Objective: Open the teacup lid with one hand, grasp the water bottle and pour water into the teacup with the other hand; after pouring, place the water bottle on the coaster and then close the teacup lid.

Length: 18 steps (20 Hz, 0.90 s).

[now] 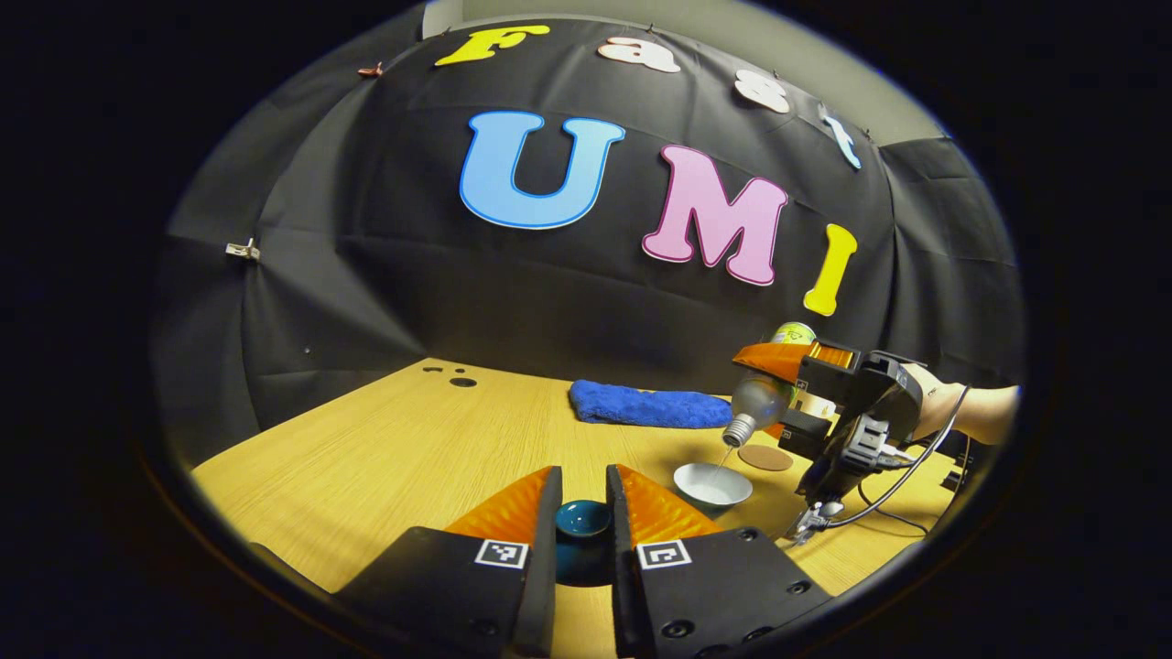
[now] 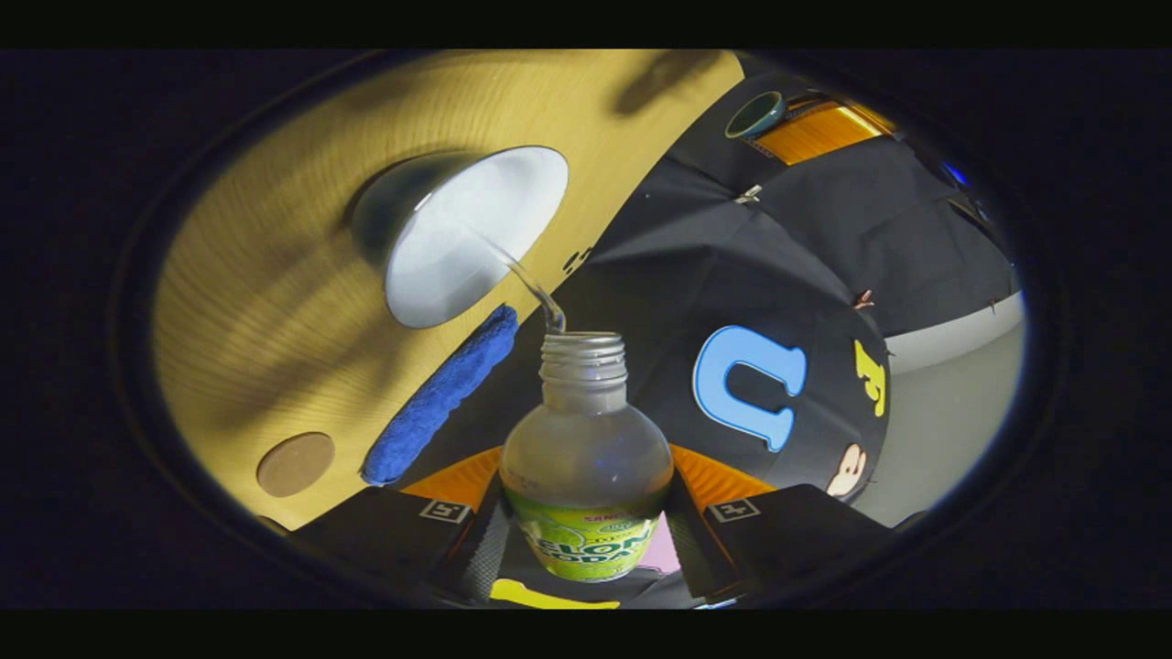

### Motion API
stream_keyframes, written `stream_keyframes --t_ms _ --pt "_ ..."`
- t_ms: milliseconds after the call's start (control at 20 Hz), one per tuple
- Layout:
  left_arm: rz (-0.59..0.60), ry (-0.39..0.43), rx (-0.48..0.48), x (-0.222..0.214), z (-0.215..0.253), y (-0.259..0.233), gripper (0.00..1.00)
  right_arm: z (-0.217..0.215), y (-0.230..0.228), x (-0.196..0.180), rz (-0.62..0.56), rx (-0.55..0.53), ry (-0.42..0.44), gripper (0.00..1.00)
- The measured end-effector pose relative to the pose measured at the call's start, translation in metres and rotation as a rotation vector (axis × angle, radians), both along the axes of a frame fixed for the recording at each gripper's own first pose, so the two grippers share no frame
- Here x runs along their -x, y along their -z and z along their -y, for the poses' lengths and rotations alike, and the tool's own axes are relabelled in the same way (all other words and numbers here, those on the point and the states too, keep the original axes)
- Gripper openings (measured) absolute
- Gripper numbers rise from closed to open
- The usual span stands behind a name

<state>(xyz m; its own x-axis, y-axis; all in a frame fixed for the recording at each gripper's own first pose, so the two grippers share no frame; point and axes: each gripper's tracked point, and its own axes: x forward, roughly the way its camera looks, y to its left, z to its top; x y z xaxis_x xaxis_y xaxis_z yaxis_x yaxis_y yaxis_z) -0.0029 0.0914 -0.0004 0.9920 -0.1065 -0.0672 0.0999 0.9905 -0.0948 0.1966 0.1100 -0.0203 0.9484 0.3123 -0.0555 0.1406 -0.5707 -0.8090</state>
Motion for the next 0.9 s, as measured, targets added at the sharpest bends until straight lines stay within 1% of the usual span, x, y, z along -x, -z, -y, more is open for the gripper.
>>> stream_keyframes --t_ms 250,600,650,700,900 --pt "0.004 0.012 -0.001 0.002 0.005 -0.003 0.29 -0.007 -0.001 0.004 0.006 0.021 -0.022 0.78" --pt "0.005 0.015 0.013 0.0 0.008 -0.002 0.29 -0.004 -0.003 0.002 0.019 0.016 -0.02 0.78" --pt "0.005 0.015 0.012 0.0 0.008 -0.003 0.29 -0.003 -0.005 0.002 0.022 0.018 -0.02 0.76" --pt "0.007 0.016 0.01 0.0 0.009 -0.004 0.29 -0.001 -0.007 0.002 0.022 0.017 -0.017 0.78" --pt "0.007 0.021 0.01 0.001 0.011 -0.005 0.29 -0.003 -0.011 0.004 0.033 0.016 -0.022 0.78"
